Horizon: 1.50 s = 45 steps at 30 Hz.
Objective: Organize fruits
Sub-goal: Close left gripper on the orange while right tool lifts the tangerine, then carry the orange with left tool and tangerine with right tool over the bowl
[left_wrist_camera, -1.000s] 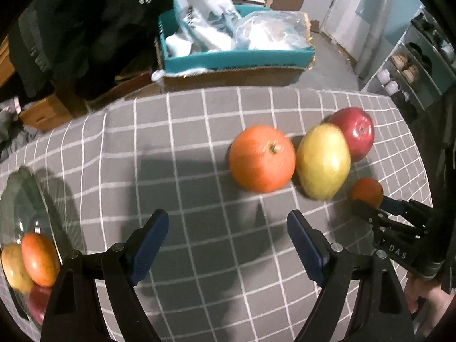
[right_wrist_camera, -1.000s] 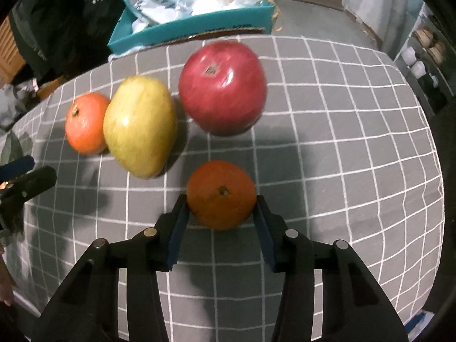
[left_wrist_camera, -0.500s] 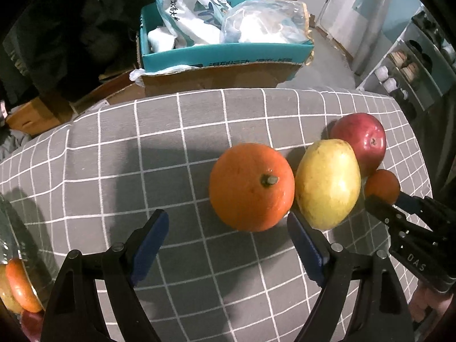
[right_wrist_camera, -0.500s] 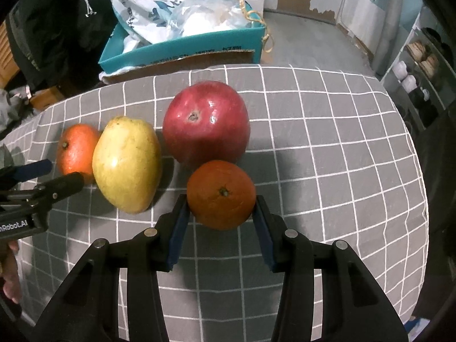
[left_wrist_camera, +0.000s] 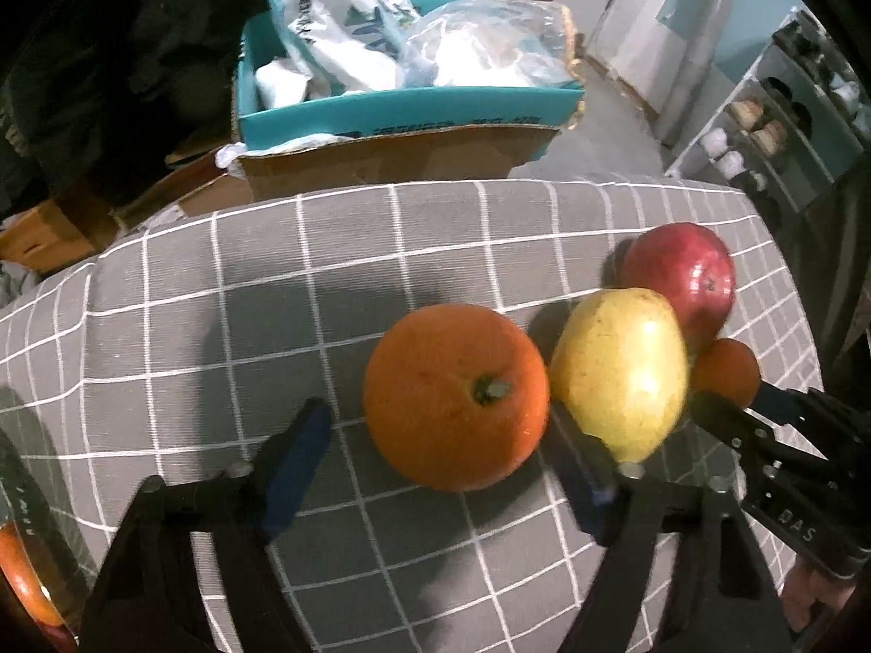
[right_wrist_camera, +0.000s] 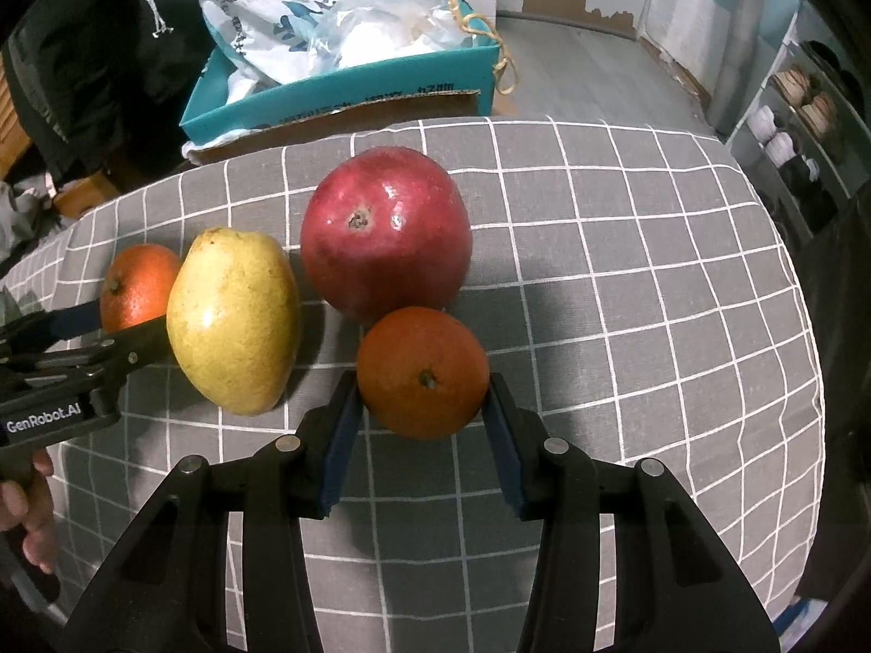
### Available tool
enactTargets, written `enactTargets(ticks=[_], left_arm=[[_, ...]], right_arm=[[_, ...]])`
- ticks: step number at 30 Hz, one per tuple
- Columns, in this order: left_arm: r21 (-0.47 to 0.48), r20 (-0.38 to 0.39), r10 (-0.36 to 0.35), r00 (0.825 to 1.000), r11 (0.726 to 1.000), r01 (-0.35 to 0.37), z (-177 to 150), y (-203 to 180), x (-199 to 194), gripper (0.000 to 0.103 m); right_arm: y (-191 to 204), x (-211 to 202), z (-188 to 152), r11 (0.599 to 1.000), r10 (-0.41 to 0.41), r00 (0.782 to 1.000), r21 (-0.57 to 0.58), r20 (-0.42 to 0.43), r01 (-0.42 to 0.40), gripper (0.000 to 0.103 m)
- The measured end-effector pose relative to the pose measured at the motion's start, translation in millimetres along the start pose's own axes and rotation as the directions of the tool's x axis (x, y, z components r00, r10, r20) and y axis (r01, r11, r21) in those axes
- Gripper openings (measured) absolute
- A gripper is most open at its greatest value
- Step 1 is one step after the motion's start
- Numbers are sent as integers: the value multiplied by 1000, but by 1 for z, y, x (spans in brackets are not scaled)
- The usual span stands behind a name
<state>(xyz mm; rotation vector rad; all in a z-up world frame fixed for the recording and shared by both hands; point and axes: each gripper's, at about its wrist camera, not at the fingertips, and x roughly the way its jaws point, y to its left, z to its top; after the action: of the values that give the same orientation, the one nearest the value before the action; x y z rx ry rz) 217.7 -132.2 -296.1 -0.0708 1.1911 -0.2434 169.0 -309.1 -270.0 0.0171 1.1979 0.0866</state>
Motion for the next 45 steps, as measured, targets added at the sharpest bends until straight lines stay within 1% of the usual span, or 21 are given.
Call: enactTargets(ticks=[1,3,5,8,12,15,21,29,45], left_arm=[[9,4,-16,1000,1000,16,0,-2,-1,64],[31,0,5,1000,1000,-5,-1,-7,-2,64],[38,0,12,1000,999,-12,-2,-9,-4,63],[22,-1,9,1000,1000,-9,-5,-8,-7,63],[15,17,17,1000,1000,-17,-10,-6,-16,63],[5,38,17,999,1000,-18,-13,-5,-27,63],[24,76,40,996,999,-42,-18,-7,-50,63],[17,107,47,993,999,-49,-26,-2,-79,63],[14,194,50,980,998,-54,-45,6,-151,63]], right_arm=[[0,0,0,1000,-1,1000,-1,1,1,44],[1,-1,0,1000,0,1000,-1,3,0,44],[2,-4,0,1000,1,1000,-4,7,-1,44],[6,-9,1,1000,-7,1000,-19,22,8,44],[9,-18,1,1000,-5,999,-25,40,6,44],[10,-23,2,1000,-6,999,-30,52,8,44],[14,-40,3,999,-10,996,-42,85,14,44],[23,-67,1,997,-22,991,-68,132,32,44],[55,-133,-2,993,29,972,-122,232,0,44]])
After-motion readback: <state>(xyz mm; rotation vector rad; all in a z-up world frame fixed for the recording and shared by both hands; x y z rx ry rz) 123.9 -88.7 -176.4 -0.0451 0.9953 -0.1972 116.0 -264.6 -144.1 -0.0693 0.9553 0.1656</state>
